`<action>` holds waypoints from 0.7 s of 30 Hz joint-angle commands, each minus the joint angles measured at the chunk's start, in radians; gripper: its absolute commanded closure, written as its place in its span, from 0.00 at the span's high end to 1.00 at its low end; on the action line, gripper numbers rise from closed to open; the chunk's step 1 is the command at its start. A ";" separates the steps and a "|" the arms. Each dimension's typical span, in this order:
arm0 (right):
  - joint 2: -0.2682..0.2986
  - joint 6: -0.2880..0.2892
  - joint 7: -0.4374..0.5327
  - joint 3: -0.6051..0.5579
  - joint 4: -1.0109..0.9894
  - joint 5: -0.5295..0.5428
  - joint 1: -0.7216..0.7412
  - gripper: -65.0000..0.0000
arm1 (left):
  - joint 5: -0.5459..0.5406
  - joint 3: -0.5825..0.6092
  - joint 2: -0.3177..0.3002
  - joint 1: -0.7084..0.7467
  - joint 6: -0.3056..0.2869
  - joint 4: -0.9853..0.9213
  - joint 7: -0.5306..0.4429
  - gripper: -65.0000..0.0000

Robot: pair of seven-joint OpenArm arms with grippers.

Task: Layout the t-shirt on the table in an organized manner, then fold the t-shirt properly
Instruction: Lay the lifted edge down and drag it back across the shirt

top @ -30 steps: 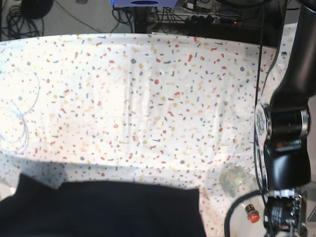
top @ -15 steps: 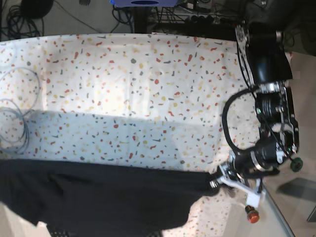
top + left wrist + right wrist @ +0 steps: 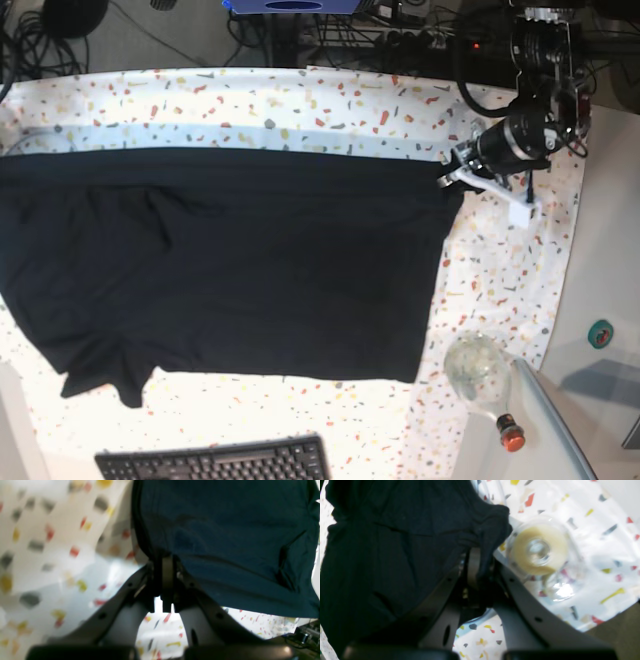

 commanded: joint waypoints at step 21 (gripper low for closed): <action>-0.112 0.094 0.026 0.012 0.029 -0.125 -0.107 0.00 | 0.001 -0.123 -0.029 0.112 -0.008 0.050 -0.022 0.00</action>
